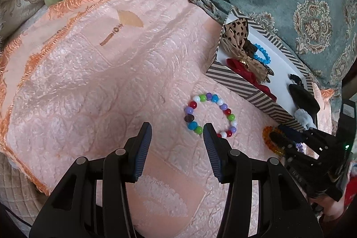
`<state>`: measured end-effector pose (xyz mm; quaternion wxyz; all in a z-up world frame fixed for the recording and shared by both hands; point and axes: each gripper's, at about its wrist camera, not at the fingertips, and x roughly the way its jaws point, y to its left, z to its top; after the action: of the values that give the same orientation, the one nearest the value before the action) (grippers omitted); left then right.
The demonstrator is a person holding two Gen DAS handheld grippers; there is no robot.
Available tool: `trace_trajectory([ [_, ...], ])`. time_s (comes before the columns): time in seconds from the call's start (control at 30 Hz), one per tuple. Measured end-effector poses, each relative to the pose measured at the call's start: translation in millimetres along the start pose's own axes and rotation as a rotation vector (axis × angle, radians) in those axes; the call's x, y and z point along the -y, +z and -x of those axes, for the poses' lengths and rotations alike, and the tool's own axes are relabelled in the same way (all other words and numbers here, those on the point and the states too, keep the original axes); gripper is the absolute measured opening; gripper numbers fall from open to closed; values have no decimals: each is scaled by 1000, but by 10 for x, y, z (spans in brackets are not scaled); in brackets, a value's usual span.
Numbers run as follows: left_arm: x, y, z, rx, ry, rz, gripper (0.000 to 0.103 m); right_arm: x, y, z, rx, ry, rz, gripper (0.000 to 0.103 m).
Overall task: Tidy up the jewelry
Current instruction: 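Grasp the multicolour bead bracelet with the left tool while the right tool grasps the rainbow bracelet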
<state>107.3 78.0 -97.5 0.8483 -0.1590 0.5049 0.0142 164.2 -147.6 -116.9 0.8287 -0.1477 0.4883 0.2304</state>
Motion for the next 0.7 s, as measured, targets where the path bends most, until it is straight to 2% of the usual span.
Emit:
trace_trajectory([
  [0.1, -1, 2, -16, -2, -1, -2, 48, 162, -28, 183, 56, 83, -103, 8],
  [0.2, -16, 1, -19, -1, 0, 5, 48, 276, -104, 449, 118, 138, -164, 8],
  [0.4, -1, 17, -36, 2, -10, 25, 48, 343, -243, 920, 228, 161, -234, 8],
  [0.5, 43, 33, -84, 1, -17, 31, 55, 337, -298, 1107, 283, 180, -260, 8],
  [0.7, 144, 65, -299, -30, 13, 23, 55, 412, -404, 1281, 346, 214, -319, 8],
])
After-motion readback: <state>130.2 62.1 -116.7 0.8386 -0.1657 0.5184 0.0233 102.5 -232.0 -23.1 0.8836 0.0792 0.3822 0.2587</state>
